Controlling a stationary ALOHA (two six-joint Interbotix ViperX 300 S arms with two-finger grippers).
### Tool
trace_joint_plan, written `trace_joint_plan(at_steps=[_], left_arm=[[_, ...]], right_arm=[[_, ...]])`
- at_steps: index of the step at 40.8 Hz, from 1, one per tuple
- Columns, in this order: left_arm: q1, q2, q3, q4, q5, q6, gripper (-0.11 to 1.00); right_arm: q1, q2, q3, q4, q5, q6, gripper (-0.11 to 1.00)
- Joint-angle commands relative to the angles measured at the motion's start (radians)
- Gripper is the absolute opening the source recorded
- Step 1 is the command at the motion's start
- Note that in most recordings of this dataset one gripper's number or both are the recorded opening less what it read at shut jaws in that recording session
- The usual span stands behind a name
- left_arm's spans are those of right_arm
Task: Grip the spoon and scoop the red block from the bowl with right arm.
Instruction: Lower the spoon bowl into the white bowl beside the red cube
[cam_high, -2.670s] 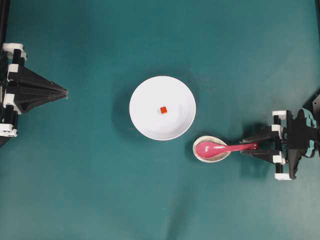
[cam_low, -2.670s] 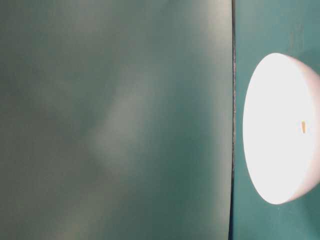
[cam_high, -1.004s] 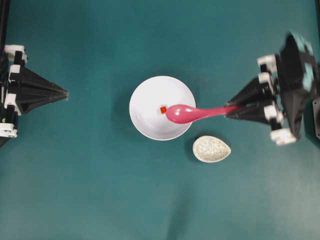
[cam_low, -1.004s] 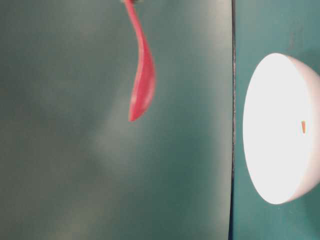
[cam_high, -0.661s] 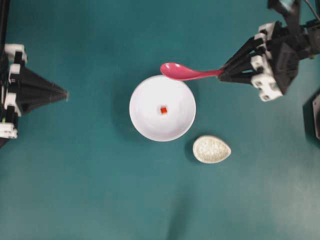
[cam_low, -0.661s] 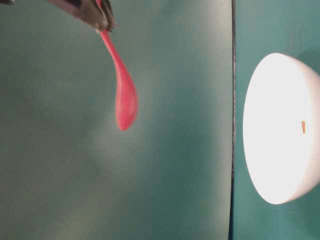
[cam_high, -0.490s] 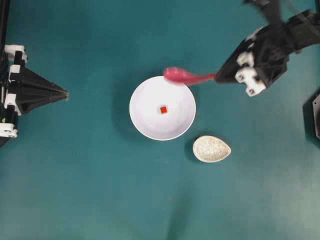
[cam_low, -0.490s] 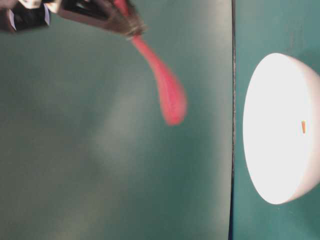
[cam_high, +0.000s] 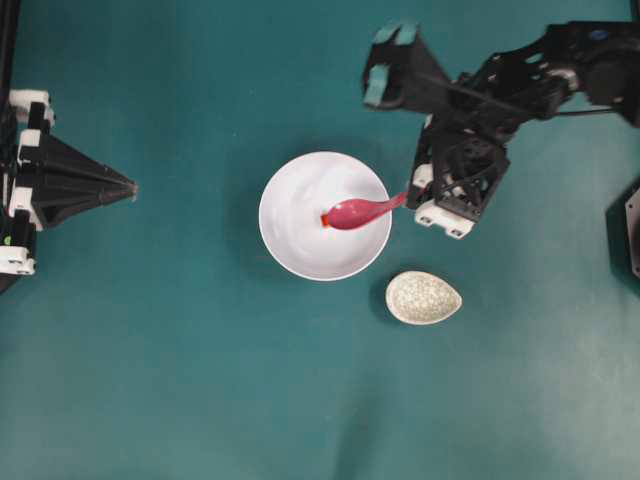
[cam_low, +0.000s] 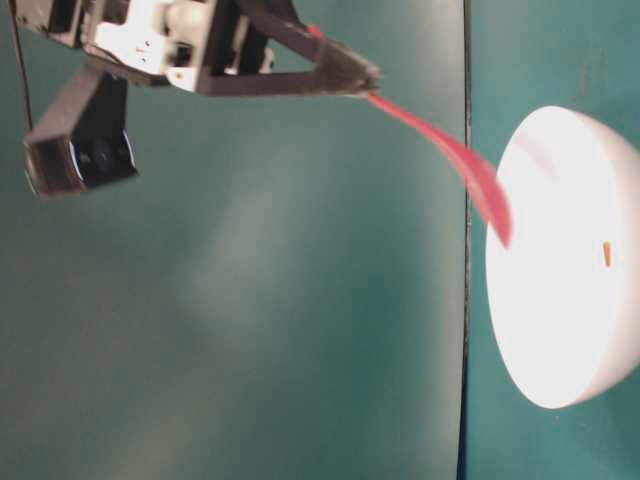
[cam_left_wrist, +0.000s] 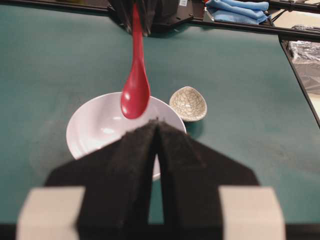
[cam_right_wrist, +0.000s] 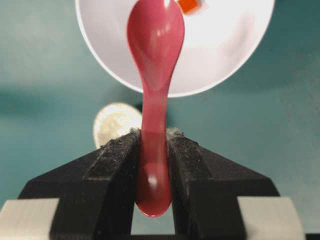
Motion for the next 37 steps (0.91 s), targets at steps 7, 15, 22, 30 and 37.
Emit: trace_joint_plan(at_steps=[7, 15, 22, 30, 37], left_arm=[[0.002, 0.006, -0.028, 0.003, -0.005, 0.008, 0.00], [0.002, 0.006, -0.026, 0.003, -0.005, 0.014, 0.00], [0.002, 0.006, -0.026, 0.003, -0.005, 0.015, 0.00], [0.002, 0.006, -0.026, 0.006, -0.005, 0.017, 0.00], [0.002, 0.006, -0.026, 0.005, -0.002, 0.018, 0.00]], right_arm=[[0.023, 0.054, -0.058, -0.069, 0.029, 0.005, 0.24], [0.025, 0.097, -0.060, -0.100, 0.028, -0.003, 0.24], [0.028, 0.126, -0.071, -0.118, 0.020, -0.009, 0.24], [0.038, 0.173, -0.098, -0.137, -0.006, -0.011, 0.24], [0.055, 0.206, -0.132, -0.138, -0.040, -0.015, 0.24]])
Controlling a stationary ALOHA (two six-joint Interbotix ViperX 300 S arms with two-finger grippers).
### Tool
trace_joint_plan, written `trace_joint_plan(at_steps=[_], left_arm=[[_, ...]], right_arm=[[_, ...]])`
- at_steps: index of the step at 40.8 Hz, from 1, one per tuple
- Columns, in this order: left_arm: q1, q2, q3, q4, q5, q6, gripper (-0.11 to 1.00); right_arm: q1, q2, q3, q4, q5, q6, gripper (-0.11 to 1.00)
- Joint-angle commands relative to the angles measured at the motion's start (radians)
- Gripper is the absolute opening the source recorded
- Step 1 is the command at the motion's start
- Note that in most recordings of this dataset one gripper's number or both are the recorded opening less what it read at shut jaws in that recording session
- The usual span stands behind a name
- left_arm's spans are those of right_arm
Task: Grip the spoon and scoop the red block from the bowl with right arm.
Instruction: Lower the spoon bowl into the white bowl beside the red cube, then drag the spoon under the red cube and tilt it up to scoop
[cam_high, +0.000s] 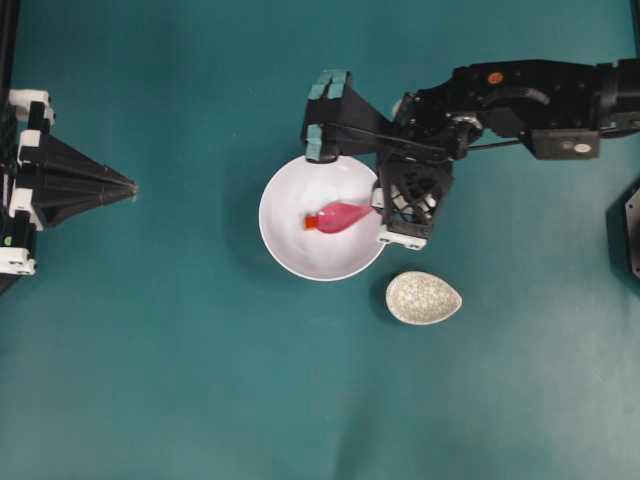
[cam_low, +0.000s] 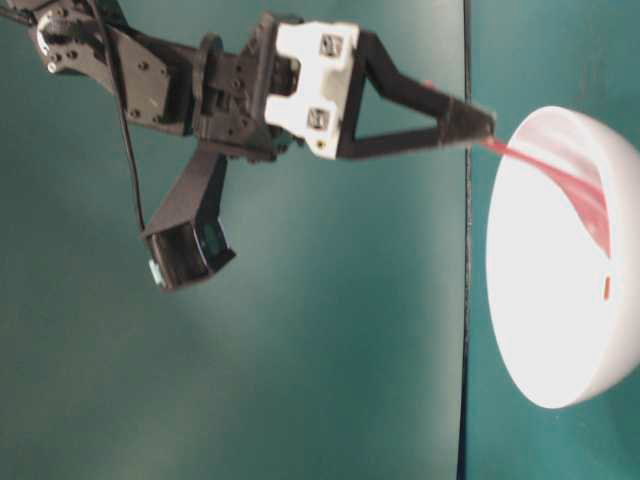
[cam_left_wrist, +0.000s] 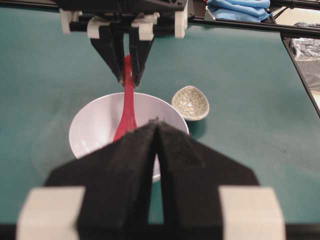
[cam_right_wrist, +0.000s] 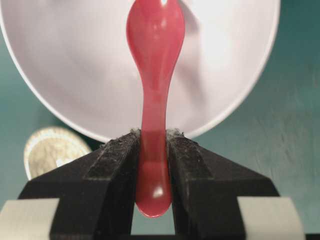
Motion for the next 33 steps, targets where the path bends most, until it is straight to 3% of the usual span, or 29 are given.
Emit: trace_joint_plan(at_steps=[1, 23, 33], left_arm=[[0.002, 0.006, -0.026, 0.002, 0.000, 0.003, 0.00], [0.002, 0.006, -0.028, 0.003, 0.008, 0.003, 0.00], [0.002, 0.006, -0.026, 0.003, 0.008, 0.003, 0.00]], right_arm=[[0.014, 0.002, -0.046, -0.003, -0.018, -0.002, 0.24], [0.038, 0.009, -0.054, -0.003, -0.120, 0.015, 0.24], [0.038, -0.025, 0.006, -0.002, -0.190, 0.021, 0.24]])
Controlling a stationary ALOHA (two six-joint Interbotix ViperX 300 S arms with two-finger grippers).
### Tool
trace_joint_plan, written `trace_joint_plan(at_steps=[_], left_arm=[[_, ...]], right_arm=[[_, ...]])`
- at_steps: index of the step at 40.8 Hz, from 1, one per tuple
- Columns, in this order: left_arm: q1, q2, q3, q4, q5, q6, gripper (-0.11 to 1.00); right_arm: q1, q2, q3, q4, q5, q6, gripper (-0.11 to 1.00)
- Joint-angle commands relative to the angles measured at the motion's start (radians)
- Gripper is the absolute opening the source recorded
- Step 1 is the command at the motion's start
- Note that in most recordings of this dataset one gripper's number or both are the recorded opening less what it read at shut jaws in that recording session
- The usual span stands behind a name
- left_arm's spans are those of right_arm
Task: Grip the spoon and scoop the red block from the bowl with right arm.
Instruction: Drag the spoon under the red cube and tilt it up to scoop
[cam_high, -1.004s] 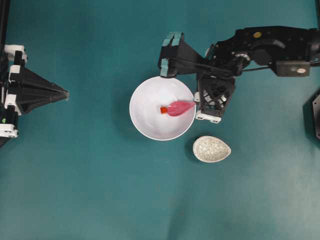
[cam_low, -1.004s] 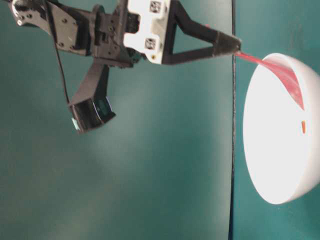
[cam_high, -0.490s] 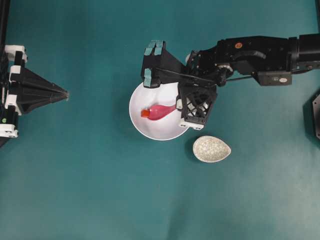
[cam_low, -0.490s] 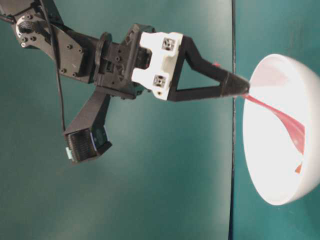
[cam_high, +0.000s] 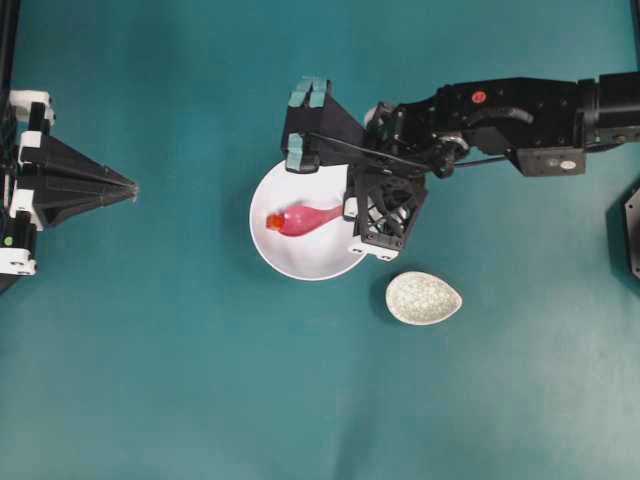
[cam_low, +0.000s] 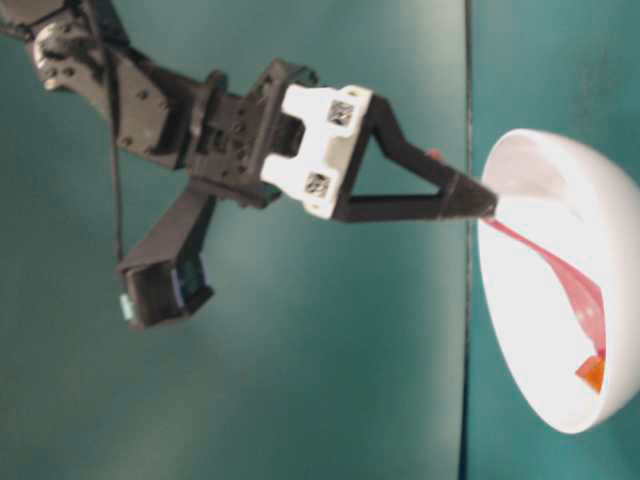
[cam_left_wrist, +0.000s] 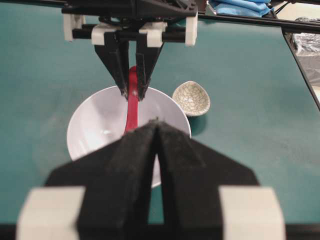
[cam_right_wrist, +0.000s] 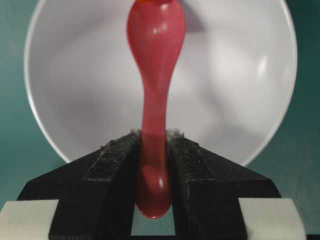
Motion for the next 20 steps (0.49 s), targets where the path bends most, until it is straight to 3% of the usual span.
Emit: trace_joint_plan(at_steps=[1, 20], left_arm=[[0.002, 0.006, -0.026, 0.003, -0.005, 0.002, 0.00], [0.002, 0.006, -0.026, 0.003, -0.005, 0.002, 0.00]], right_arm=[[0.003, -0.052, 0.017, 0.002, -0.038, 0.003, 0.24], [0.031, -0.161, 0.189, 0.015, -0.241, 0.005, 0.24]])
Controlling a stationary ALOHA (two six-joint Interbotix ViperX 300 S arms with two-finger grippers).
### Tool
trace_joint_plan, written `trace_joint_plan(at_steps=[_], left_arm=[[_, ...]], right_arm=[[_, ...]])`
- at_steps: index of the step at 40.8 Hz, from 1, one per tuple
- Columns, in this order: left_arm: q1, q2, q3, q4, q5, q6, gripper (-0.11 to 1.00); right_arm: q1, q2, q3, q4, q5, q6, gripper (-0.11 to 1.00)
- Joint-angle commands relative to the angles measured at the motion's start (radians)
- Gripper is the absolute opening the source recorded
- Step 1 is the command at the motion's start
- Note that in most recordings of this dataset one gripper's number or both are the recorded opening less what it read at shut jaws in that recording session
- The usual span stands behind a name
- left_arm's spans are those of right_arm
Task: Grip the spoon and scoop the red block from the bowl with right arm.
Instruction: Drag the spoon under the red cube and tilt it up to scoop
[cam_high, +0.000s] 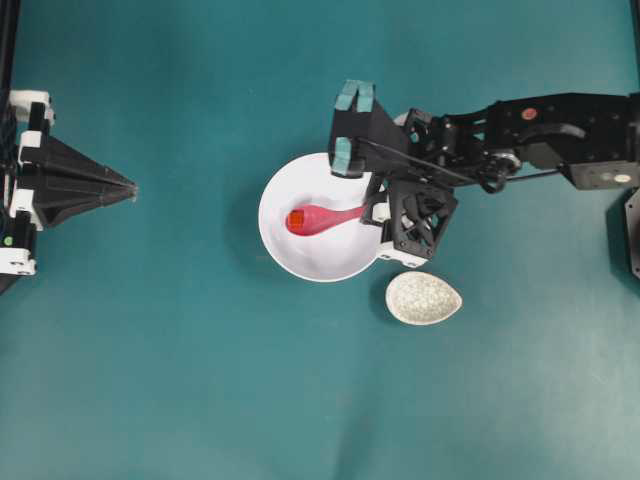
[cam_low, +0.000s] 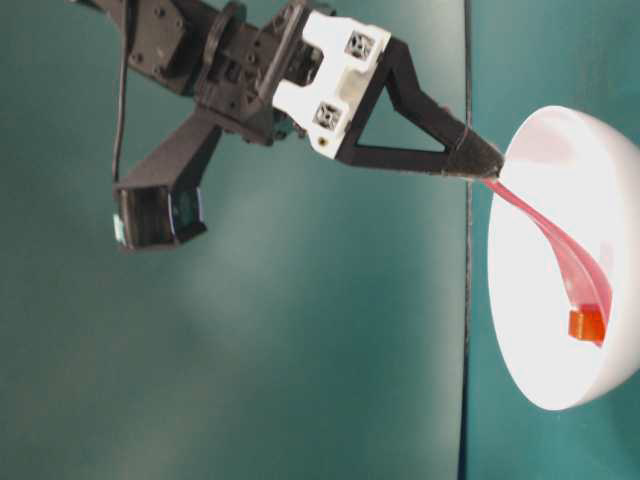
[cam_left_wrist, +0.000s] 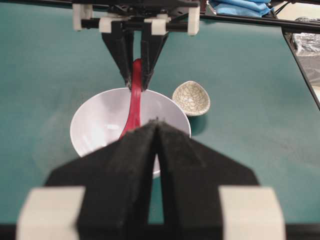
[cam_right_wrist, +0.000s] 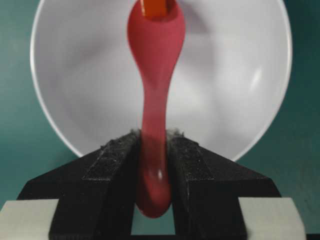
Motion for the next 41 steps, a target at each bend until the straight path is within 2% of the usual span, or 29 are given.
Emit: trace_joint_plan(at_steps=[1, 11, 18, 22, 31, 41], left_arm=[[0.002, 0.006, -0.026, 0.003, -0.006, 0.002, 0.00], [0.002, 0.006, -0.026, 0.002, -0.006, 0.000, 0.00], [0.002, 0.006, -0.026, 0.003, -0.006, 0.000, 0.00], [0.002, 0.005, -0.028, 0.003, -0.006, -0.002, 0.00], [0.002, 0.008, -0.026, 0.003, -0.006, -0.002, 0.00], [0.002, 0.008, -0.026, 0.003, -0.003, 0.000, 0.00]], right_arm=[[0.009, -0.046, 0.006, 0.011, -0.034, 0.003, 0.24], [0.014, -0.130, 0.124, 0.015, -0.133, 0.025, 0.24], [0.015, -0.221, 0.233, 0.015, -0.273, 0.029, 0.24], [0.015, -0.268, 0.267, 0.015, -0.295, 0.038, 0.24], [0.015, -0.360, 0.250, 0.012, -0.229, 0.051, 0.24], [0.015, -0.426, 0.149, 0.003, -0.161, 0.051, 0.24]])
